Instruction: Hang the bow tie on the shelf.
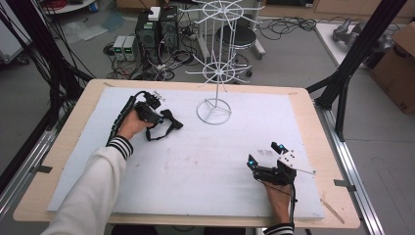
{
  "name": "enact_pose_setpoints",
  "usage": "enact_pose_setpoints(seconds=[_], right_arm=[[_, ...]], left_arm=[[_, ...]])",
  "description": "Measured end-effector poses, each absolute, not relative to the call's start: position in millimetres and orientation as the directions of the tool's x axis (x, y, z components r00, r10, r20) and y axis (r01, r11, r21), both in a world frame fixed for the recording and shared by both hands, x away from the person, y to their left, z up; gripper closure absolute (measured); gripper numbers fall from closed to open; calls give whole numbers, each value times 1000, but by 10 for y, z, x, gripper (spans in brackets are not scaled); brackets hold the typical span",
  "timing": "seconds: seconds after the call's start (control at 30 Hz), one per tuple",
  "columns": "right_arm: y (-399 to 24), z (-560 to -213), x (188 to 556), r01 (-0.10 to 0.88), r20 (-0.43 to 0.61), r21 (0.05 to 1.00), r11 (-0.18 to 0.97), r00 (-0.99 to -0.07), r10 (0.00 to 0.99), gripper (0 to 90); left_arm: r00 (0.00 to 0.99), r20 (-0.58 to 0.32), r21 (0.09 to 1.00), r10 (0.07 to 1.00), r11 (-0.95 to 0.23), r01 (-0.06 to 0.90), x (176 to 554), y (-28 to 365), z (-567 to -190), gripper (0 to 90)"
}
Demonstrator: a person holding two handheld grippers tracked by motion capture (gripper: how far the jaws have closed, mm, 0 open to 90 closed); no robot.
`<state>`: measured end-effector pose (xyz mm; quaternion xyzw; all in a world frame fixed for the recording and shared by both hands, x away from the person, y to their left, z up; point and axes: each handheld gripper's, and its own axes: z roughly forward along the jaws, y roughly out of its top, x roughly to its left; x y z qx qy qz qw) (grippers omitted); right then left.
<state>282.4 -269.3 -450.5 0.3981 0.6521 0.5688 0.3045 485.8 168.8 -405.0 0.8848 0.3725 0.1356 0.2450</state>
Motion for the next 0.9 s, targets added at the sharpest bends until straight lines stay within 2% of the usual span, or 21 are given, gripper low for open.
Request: enact_pose_setpoints(seconds=[0.13,0.23,0.5,0.9], right_arm=[[-2692,-4505,2824,172,54,984,37,-497,866,6],[-2692,-4505,2824,172,54,984,37,-497,866,6],[-2690,-4506,2823,168,52,985,38,-496,867,6],[-2690,-4505,2825,168,49,985,41,-495,868,6]], left_arm=[[691,64,579,720,-591,562,4835,1723,-3986,871],[691,49,647,721,-550,528,4803,1764,-3918,871],[691,24,753,723,-467,463,4743,1852,-3844,871],[705,-6,882,709,-328,338,4593,1888,-3597,874]])
